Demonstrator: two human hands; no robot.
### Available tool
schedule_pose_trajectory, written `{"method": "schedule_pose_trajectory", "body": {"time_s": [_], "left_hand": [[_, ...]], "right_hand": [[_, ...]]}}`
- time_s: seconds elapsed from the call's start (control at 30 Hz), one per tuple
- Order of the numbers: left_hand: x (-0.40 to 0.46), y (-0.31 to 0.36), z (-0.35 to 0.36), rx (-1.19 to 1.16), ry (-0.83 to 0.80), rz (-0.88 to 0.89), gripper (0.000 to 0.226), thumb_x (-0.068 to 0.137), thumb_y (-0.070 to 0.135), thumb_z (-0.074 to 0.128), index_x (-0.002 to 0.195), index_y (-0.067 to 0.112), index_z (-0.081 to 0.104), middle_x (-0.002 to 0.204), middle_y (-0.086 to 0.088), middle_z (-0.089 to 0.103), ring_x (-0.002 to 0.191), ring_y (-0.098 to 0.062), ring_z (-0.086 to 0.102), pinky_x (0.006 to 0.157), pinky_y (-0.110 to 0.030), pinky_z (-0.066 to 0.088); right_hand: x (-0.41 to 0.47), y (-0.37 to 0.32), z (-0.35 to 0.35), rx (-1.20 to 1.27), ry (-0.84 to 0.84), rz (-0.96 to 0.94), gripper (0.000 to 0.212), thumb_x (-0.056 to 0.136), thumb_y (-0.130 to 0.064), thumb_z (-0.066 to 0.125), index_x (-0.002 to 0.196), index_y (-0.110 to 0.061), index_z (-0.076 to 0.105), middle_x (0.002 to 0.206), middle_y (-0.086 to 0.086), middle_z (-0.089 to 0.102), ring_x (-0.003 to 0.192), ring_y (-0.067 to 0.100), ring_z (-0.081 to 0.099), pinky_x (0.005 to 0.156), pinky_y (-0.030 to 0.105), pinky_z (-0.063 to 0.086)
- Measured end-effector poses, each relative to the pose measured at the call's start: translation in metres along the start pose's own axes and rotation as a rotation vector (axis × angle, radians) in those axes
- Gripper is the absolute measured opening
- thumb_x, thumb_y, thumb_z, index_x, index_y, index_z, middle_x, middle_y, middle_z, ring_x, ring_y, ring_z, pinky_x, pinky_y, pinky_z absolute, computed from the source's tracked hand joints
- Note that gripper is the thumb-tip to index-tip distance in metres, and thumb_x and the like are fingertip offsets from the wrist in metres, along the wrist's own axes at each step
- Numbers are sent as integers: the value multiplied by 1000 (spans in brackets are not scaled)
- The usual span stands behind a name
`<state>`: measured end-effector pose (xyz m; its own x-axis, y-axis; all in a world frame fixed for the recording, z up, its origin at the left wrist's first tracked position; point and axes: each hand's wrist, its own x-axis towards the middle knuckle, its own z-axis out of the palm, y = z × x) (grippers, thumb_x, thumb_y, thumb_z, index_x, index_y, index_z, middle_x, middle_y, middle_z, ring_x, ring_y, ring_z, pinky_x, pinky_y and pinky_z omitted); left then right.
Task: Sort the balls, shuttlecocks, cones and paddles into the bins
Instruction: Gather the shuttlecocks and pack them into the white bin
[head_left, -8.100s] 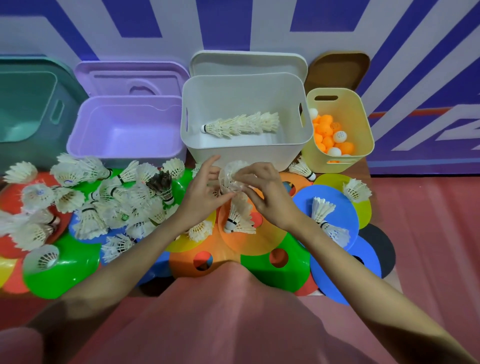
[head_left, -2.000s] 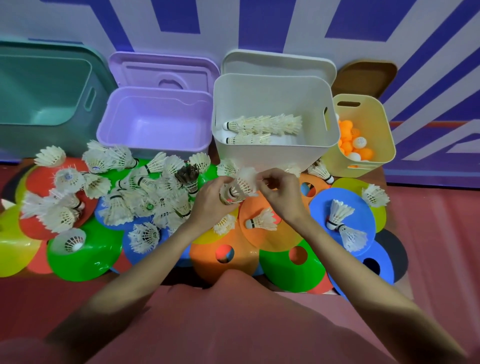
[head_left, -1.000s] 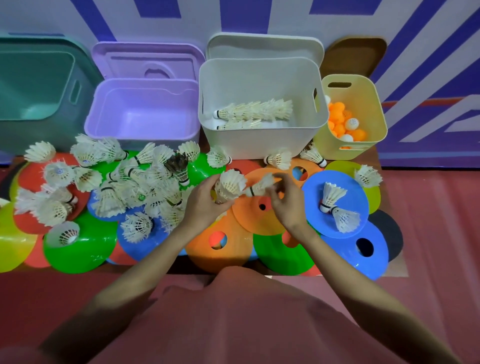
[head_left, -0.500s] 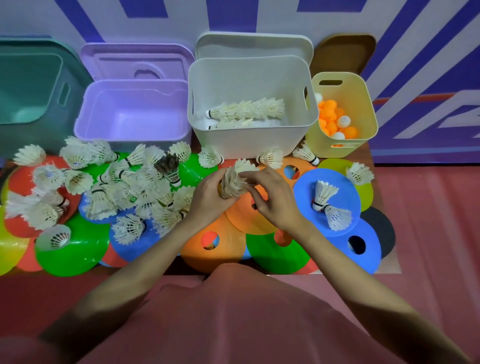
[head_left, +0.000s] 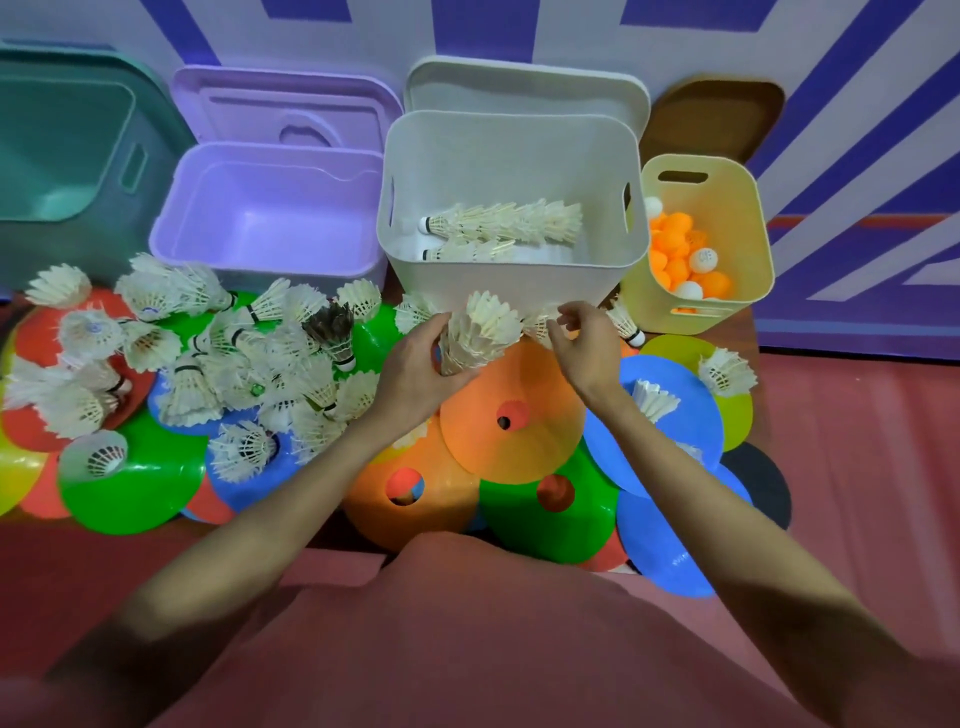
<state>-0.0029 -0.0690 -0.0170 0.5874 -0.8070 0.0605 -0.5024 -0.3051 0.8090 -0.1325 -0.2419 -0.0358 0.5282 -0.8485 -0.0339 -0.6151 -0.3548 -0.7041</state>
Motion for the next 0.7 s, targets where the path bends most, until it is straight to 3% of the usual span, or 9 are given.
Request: {"method": "schedule_pose_trajectory", "body": {"time_s": [0.1, 0.2, 0.3, 0.43, 0.53, 0.6, 0.7], "left_hand": [[3, 1, 1, 12, 10, -20, 49, 72, 31, 80, 114, 19, 59, 106, 6, 68, 90, -8, 61, 68, -26, 49], [3, 1, 2, 15, -1, -19, 50, 72, 28, 81, 116, 18, 59, 107, 6, 68, 91, -7, 61, 68, -19, 47], [4, 0, -1, 39, -7, -7, 50, 73, 26, 80, 118, 17, 59, 108, 4, 67, 94, -11, 61, 70, -21, 47], [9, -4, -11, 85, 27, 9, 57, 73, 27, 80, 123, 15, 57, 111, 0, 65, 97, -14, 60, 70, -27, 49], [14, -2, -19, 105, 42, 3, 54, 72, 24, 80, 121, 14, 59, 107, 0, 66, 92, -13, 59, 64, -19, 42], [18, 1, -24, 92, 36, 4, 52, 71, 21, 80, 119, 13, 60, 105, -2, 67, 91, -15, 61, 66, -26, 46], [27, 8, -30, 132, 21, 31, 53, 71, 19, 80, 119, 12, 59, 104, -4, 67, 93, -20, 62, 70, -33, 48]], "right_hand": [[15, 2, 15, -140, -123, 29, 32, 84, -33, 66, 81, -1, 66, 80, 15, 67, 77, 31, 61, 64, 36, 46], [20, 2, 25, -195, -136, 13, 28, 84, -27, 61, 68, -4, 63, 70, 12, 66, 69, 30, 61, 58, 37, 49], [18, -3, 23, -224, -106, -15, 18, 82, -15, 56, 72, -5, 68, 76, 12, 69, 71, 30, 62, 60, 37, 51], [2, -9, 6, -222, -20, -97, 18, 85, -20, 57, 78, -9, 71, 80, 9, 70, 74, 27, 62, 57, 32, 46], [-13, -12, -17, -58, 60, -135, 16, 88, -23, 60, 84, -12, 71, 83, 5, 70, 77, 24, 62, 63, 34, 47], [-23, -22, -38, 90, 196, -222, 15, 89, -21, 60, 84, -11, 70, 82, 2, 69, 77, 20, 60, 68, 34, 47], [-30, -43, -66, 241, 346, -368, 11, 90, -15, 61, 86, -8, 69, 82, 1, 67, 79, 14, 57, 73, 24, 42]]}}
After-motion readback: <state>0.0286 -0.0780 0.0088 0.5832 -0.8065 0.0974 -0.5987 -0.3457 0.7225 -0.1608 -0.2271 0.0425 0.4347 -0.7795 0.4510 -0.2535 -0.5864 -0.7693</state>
